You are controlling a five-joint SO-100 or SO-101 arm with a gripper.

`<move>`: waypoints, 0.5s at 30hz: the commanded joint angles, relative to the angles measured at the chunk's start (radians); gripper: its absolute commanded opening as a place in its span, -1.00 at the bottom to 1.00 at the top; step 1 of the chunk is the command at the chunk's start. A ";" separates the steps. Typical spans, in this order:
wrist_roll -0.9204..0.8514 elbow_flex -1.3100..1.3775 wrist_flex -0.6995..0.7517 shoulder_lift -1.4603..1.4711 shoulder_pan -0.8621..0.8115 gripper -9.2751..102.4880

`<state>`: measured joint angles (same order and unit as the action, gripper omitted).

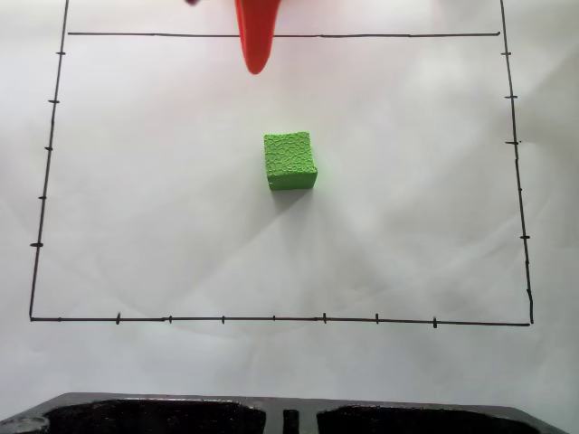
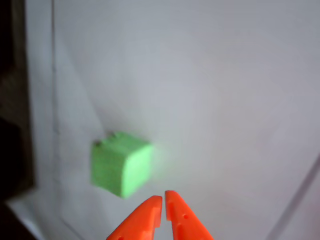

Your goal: Grasp the colored block, Place it on the black dot, and then return the arm to the default position.

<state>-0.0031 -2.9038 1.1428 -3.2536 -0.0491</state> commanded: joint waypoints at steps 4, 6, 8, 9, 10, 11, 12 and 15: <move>0.063 -0.049 -0.130 -0.014 -0.011 -0.83; 0.074 -0.074 -0.178 -0.014 -0.011 -0.83; 0.057 -0.126 -0.238 -0.014 -0.011 -0.83; 0.061 -0.132 -0.236 -0.015 -0.012 -0.83; 0.072 -0.132 -0.227 -0.015 -0.011 -0.83; 0.081 -0.132 -0.222 -0.015 -0.011 -0.83; 0.087 -0.132 -0.222 -0.015 -0.014 -0.83; 0.103 -0.132 -0.221 -0.015 -0.026 -0.83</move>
<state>0.0905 -3.0434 0.9265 -3.2536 -0.0629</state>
